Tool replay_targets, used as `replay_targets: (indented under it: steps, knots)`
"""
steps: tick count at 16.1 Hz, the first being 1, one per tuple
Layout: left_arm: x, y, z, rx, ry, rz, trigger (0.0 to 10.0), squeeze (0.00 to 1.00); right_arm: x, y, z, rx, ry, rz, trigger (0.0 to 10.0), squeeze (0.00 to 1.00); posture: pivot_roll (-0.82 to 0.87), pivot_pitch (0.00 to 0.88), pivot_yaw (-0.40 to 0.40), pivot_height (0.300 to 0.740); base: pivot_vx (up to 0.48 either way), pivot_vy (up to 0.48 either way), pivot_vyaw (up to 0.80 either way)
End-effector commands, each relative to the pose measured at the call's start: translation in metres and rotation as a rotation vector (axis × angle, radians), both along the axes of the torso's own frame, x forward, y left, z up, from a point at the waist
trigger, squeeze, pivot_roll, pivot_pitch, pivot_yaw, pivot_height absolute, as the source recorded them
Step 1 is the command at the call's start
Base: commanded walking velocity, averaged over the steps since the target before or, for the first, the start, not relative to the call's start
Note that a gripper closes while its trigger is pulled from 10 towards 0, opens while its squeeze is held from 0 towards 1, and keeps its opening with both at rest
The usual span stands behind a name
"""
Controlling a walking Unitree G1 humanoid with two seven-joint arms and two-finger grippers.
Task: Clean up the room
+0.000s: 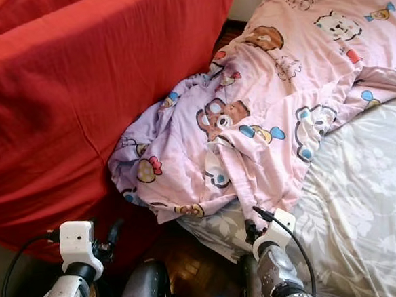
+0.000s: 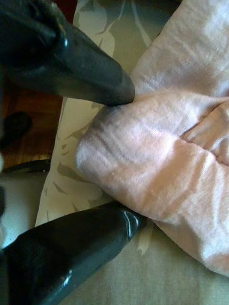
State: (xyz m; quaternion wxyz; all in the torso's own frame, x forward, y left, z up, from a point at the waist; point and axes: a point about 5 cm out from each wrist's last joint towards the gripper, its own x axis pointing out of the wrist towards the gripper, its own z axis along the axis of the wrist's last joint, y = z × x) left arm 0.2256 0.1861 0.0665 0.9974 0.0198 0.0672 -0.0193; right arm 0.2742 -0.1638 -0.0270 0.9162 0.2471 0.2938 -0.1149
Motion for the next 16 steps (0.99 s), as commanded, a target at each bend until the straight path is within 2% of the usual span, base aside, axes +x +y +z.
replay_targets:
  steps: [1, 2, 3, 10, 16]
  knots:
    - [-0.005, 0.004, -0.002, 0.02, 0.026, 0.004, 10.0, 0.0, -0.012, 0.004, -0.011, 0.019, 0.061, -0.001, 10.0, 0.0, 0.13, 0.228, 0.077, 0.621, 0.0, 0.0, 0.0]
    - [-0.007, 0.004, -0.002, 0.021, 0.027, 0.003, 10.0, 0.0, -0.012, 0.004, -0.01, 0.02, 0.057, -0.004, 4.2, 0.0, 0.13, 0.231, 0.078, 0.621, 0.0, 0.0, 0.0]
    - [-0.007, 0.004, -0.002, 0.021, 0.027, 0.003, 10.0, 0.0, -0.011, 0.004, -0.01, 0.022, 0.051, -0.008, 0.0, 0.0, 0.13, 0.232, 0.079, 0.621, 0.0, 0.0, 0.0]
    - [-0.007, 0.002, -0.003, 0.024, 0.035, 0.002, 10.0, 0.0, -0.002, 0.002, -0.002, 0.014, 0.015, -0.008, 0.0, 0.0, 0.13, 0.212, 0.073, 0.621, 0.0, 0.0, 0.0]
    - [0.0, 0.0, -0.006, 0.026, 0.036, -0.004, 10.0, 0.0, 0.002, 0.0, 0.002, -0.006, -0.014, -0.002, 0.0, 0.0, 0.11, 0.176, 0.068, 0.621, 0.0, 0.0, 0.0]
